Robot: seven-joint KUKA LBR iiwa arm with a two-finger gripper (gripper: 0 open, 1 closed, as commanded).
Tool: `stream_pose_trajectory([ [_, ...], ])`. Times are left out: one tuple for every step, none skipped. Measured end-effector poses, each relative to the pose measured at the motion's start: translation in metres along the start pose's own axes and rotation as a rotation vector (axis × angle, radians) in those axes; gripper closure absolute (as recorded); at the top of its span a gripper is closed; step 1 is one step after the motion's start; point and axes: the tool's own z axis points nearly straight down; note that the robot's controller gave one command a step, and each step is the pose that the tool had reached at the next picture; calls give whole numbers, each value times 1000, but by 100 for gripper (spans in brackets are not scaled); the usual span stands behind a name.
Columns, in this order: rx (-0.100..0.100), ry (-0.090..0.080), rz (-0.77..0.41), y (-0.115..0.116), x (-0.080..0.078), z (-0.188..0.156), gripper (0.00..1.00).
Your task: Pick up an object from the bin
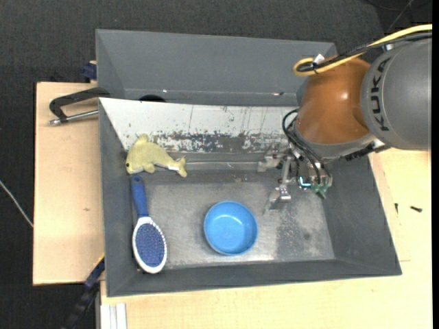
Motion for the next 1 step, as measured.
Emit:
stream_pose_trajectory([
  [-1,-4,304,25,22,59,0],
])
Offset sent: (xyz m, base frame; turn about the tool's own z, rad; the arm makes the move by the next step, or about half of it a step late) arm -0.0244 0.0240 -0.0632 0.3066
